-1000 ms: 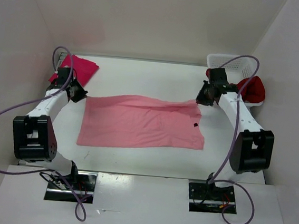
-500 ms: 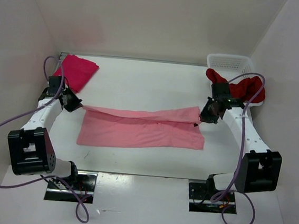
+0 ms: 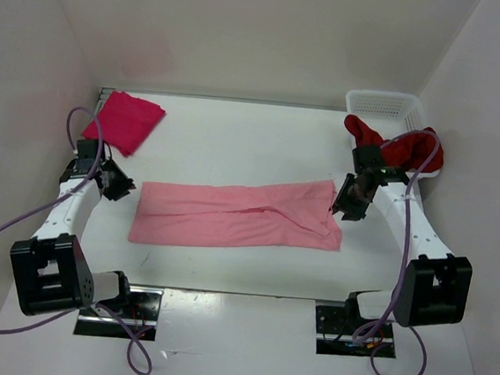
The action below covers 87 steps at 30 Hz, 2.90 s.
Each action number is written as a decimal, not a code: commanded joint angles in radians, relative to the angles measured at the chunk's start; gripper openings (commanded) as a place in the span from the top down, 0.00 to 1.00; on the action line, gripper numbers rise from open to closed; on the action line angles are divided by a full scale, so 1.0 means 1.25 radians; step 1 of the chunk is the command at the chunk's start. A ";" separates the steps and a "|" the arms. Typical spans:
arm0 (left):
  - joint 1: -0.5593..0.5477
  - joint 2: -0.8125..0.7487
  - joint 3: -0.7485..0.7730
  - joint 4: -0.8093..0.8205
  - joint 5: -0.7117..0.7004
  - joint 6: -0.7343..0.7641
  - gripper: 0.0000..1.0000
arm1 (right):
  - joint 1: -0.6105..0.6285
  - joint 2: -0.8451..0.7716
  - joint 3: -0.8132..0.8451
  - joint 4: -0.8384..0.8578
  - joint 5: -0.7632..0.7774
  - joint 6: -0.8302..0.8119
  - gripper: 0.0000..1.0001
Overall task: Fold and stack the t-shirts
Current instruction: Fold the other side of the tshirt into a rectangle
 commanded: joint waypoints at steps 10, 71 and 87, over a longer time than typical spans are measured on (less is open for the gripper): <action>-0.050 0.037 0.015 0.096 0.074 -0.026 0.67 | 0.077 0.077 -0.002 0.275 -0.152 0.018 1.00; -0.228 0.205 0.054 0.203 0.080 -0.032 0.66 | 0.373 0.116 -0.006 0.234 -0.114 0.174 0.72; -0.258 0.295 0.005 0.244 0.172 -0.064 0.65 | 0.356 0.189 -0.157 0.348 -0.048 0.198 0.99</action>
